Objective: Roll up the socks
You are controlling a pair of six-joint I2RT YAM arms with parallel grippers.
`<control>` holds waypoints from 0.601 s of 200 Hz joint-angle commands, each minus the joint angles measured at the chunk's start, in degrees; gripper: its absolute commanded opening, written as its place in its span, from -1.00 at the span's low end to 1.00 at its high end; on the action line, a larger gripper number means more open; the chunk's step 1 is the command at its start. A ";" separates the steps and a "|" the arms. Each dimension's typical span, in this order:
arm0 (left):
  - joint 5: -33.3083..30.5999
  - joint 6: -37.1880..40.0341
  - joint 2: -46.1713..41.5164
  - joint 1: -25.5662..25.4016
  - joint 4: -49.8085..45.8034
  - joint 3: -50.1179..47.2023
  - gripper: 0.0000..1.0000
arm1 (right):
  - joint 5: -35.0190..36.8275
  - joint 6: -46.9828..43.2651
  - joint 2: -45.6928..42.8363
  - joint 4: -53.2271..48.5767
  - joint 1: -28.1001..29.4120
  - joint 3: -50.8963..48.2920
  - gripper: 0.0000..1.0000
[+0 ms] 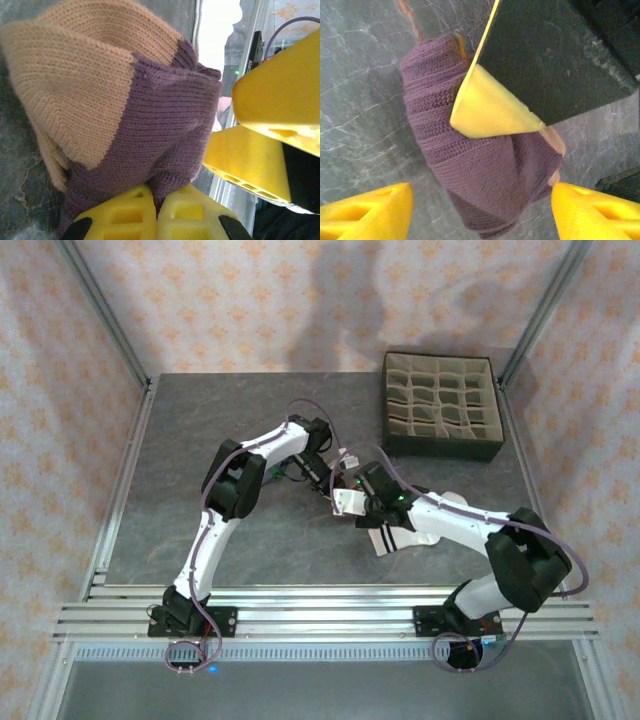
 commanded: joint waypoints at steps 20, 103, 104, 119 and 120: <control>-5.48 -1.57 6.46 1.56 -7.44 2.56 -1.00 | 3.16 -5.87 3.62 4.56 0.33 1.78 0.46; -0.54 1.39 9.77 2.78 -13.59 5.57 -1.00 | 3.15 -9.52 12.54 7.62 0.36 6.35 0.37; -0.49 1.52 9.75 2.81 -13.68 5.60 -1.00 | 3.13 -9.54 12.61 7.60 0.35 6.45 0.37; 0.24 2.64 10.79 2.83 -15.74 6.97 -1.00 | 2.80 -10.08 13.81 6.88 0.33 7.51 0.29; 0.29 2.67 10.83 2.83 -15.85 7.09 -1.00 | 2.73 -10.08 13.85 6.87 0.33 7.60 0.28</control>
